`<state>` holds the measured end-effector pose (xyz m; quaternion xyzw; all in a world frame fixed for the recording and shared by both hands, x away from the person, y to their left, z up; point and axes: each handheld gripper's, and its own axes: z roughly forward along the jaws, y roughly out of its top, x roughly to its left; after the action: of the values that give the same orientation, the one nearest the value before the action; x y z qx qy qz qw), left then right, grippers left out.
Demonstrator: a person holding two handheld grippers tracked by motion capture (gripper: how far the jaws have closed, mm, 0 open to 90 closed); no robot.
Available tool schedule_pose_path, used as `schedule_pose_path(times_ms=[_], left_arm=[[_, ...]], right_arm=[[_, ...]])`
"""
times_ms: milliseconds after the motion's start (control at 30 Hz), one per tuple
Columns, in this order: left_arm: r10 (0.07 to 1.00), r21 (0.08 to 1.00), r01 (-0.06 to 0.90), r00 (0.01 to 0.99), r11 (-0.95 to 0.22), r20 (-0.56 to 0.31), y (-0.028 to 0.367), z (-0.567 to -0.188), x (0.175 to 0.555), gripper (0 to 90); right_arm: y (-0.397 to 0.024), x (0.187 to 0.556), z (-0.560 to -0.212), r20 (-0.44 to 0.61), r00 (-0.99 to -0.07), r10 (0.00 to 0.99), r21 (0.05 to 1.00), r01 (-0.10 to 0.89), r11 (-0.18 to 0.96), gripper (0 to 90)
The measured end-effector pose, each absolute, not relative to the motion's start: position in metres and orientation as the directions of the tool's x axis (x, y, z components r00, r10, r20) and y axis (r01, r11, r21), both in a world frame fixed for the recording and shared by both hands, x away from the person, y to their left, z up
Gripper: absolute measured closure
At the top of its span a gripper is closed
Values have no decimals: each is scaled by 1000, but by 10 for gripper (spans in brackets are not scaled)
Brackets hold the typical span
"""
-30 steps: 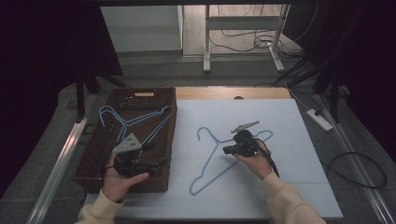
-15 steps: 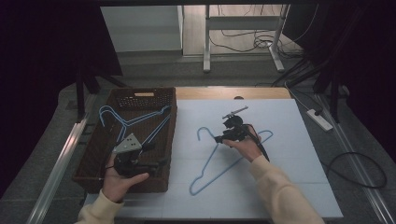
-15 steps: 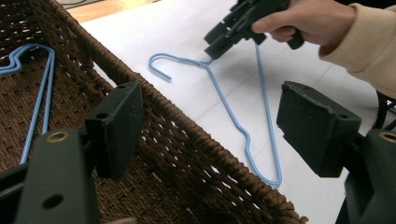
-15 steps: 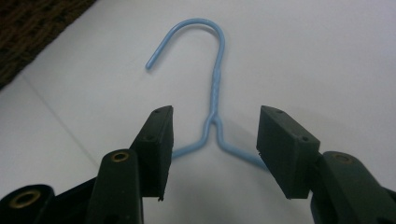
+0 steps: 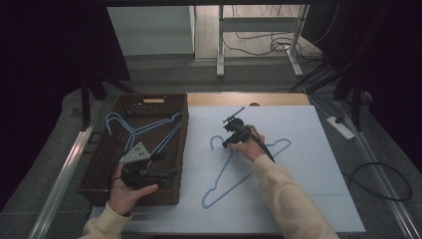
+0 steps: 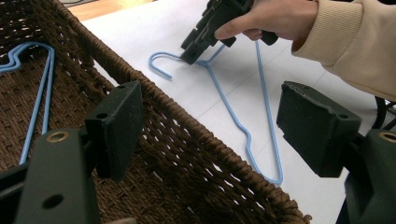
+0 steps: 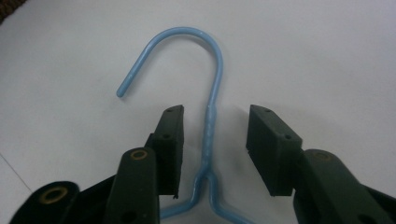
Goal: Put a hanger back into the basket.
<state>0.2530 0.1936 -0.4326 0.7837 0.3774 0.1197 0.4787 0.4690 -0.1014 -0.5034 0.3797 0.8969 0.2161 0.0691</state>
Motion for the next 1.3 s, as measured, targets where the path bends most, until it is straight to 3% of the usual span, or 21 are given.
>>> schedule_pose_path(times_ms=[233, 433, 733, 1300], left_arm=[[706, 841, 476, 686, -257, -172, 195, -432, 253, 238], [707, 842, 475, 686, -255, -172, 195, -431, 252, 238], [706, 845, 471, 687, -255, -170, 195, -430, 251, 239], [702, 838, 473, 694, -274, -162, 167, -417, 249, 251]], right_arm=[[-94, 471, -503, -1, -699, 716, 390, 659, 644, 692], [-88, 470, -502, -5, -684, 730, 360, 680, 639, 845], [-90, 467, -502, 0, -652, 758, 377, 702, 604, 865], [-114, 439, -470, -10, -662, 750, 568, 613, 549, 863]])
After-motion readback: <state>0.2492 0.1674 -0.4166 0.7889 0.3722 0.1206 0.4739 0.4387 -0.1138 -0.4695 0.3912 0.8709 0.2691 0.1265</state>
